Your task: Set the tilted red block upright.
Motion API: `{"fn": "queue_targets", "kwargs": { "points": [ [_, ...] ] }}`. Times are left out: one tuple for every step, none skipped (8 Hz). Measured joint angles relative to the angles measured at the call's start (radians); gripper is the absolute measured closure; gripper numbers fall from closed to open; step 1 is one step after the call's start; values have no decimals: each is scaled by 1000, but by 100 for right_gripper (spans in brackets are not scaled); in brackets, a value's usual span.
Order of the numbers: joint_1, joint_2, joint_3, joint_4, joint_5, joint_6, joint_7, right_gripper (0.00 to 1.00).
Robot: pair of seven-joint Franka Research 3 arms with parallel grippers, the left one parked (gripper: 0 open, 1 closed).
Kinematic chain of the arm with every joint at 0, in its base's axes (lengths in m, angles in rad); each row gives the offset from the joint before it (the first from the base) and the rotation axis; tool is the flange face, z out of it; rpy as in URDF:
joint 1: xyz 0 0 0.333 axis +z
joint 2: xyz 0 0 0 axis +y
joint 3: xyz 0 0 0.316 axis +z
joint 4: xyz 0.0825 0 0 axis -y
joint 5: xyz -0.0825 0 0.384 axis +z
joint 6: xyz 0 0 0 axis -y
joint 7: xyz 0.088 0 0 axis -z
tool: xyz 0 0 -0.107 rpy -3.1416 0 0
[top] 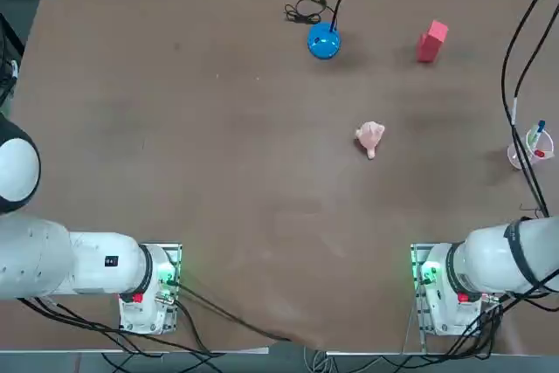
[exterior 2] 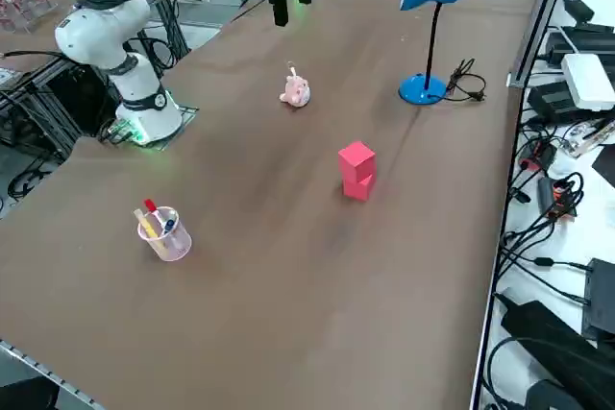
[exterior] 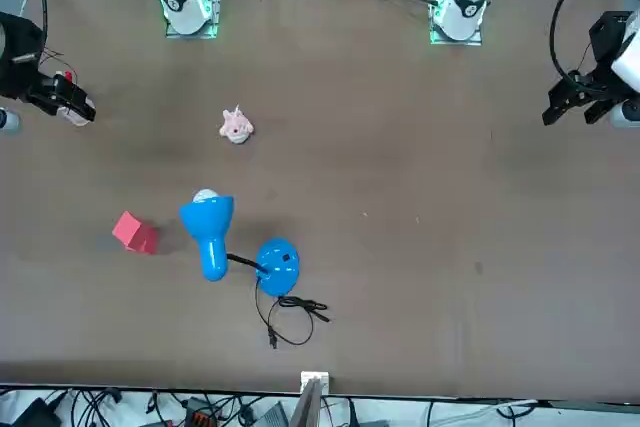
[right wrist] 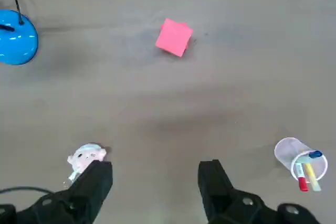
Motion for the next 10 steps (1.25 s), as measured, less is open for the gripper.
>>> {"fn": "queue_targets", "kwargs": {
  "points": [
    [0, 1, 0, 0, -17, 1, -1, 0],
    [1, 5, 1, 0, -20, 12, -2, 0],
    [2, 17, 3, -1, -20, 39, -14, 0],
    [4, 40, 3, -1, -21, 77, -67, 0],
    [6, 63, 4, -1, -22, 115, -147, 0],
    [9, 87, 4, -1, -22, 148, -252, 0],
    [12, 110, 4, -1, -23, 176, -348, 0],
    [21, 128, 4, -1, -22, 207, -420, 0],
    [37, 145, 5, -1, -22, 235, -475, 0],
    [51, 163, 5, -1, -22, 258, -544, 0]
  ]
}}
